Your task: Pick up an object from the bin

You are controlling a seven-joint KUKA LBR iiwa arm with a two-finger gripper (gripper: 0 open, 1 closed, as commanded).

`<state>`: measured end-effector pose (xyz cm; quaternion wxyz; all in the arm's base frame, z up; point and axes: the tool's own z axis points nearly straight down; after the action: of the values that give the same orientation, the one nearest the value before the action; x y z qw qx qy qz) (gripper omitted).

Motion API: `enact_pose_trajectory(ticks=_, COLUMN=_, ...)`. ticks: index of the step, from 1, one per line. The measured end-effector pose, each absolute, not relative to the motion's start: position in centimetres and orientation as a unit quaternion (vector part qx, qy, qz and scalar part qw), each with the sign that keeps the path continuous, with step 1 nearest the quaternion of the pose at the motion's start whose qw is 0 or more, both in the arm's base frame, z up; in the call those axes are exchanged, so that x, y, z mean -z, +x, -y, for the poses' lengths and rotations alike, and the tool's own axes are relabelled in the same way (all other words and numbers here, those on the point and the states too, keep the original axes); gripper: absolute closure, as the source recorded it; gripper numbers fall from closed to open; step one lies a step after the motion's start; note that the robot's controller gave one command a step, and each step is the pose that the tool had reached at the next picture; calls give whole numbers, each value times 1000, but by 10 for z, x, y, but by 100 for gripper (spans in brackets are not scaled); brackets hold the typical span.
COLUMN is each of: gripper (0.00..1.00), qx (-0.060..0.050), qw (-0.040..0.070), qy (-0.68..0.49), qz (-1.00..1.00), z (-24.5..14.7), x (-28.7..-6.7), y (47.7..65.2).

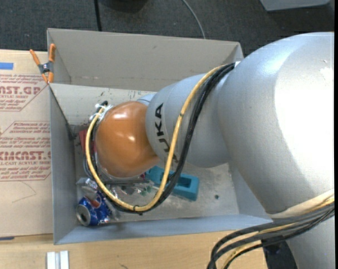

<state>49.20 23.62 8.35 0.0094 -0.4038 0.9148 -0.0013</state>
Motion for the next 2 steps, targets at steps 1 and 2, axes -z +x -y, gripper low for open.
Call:
enact_pose_trajectory(ticks=1, gripper=100, qx=4, qw=-1, qy=-404, qz=-915, z=-233, x=-100, y=487)
enact_pose_trajectory(ticks=2, gripper=100, qx=1, qw=3, qy=-404, qz=-915, z=-236, x=-115, y=488)
